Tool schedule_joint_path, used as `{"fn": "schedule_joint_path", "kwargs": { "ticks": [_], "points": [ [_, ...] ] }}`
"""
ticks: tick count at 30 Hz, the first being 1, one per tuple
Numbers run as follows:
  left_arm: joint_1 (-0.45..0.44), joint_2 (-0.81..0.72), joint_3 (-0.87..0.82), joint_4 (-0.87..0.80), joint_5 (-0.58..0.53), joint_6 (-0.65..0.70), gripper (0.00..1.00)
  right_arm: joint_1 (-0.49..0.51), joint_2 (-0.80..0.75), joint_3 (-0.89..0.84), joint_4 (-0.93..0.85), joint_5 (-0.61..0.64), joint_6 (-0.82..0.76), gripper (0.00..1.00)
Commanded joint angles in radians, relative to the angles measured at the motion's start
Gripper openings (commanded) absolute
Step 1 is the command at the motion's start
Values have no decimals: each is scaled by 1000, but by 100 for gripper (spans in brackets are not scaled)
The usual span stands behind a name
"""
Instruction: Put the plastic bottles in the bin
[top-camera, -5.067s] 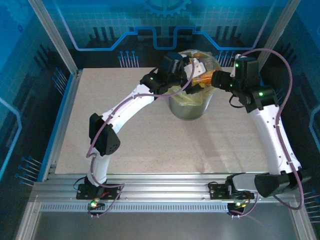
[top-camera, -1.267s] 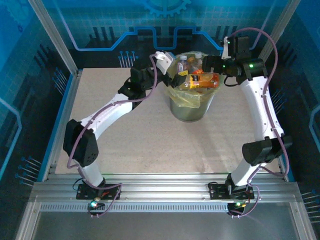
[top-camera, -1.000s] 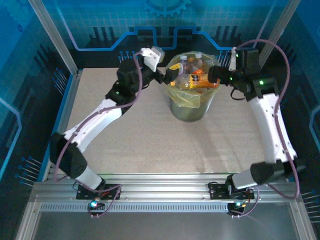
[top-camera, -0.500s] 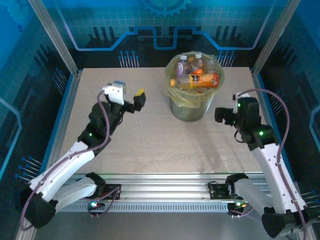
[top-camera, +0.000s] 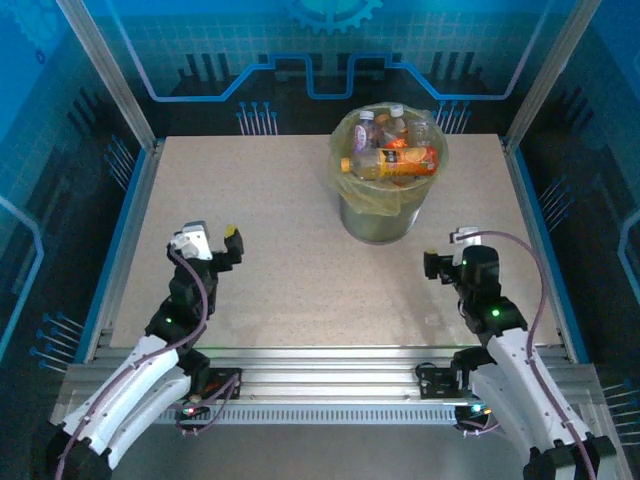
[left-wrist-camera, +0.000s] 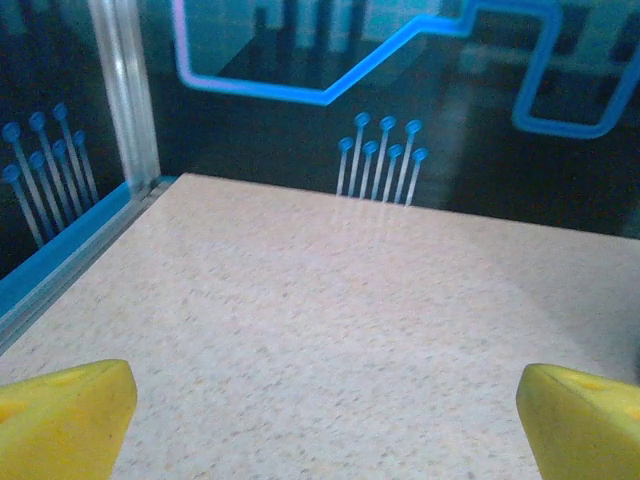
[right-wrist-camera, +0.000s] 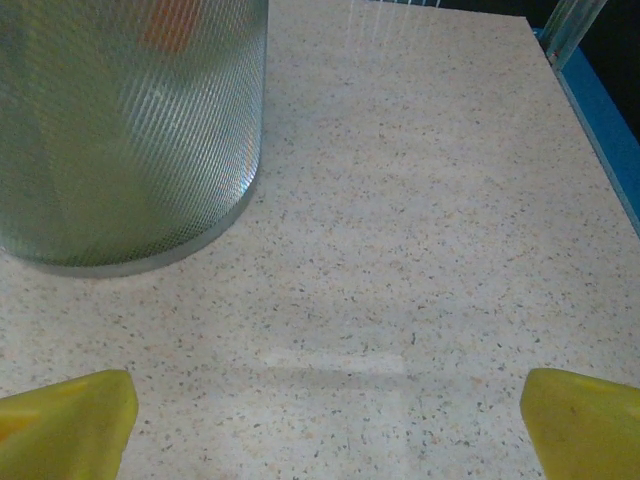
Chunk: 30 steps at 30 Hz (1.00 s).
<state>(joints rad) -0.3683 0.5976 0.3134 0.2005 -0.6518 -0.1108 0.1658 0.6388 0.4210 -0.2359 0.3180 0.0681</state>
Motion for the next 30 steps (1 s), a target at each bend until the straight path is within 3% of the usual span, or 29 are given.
{"fn": "schedule_joint_path", "kwargs": {
  "ticks": [1,18,30],
  "points": [
    [47,31,-28,39,-10,-36,99,-30,36,-31,146,2,-49,100],
    [267,442,-77,401,233,3,99,-146,313,-68,501,-219,-92,100],
    [302,688,-79,714,375,54,99,-171,480,-65,715,-320,-102,100]
  ]
}}
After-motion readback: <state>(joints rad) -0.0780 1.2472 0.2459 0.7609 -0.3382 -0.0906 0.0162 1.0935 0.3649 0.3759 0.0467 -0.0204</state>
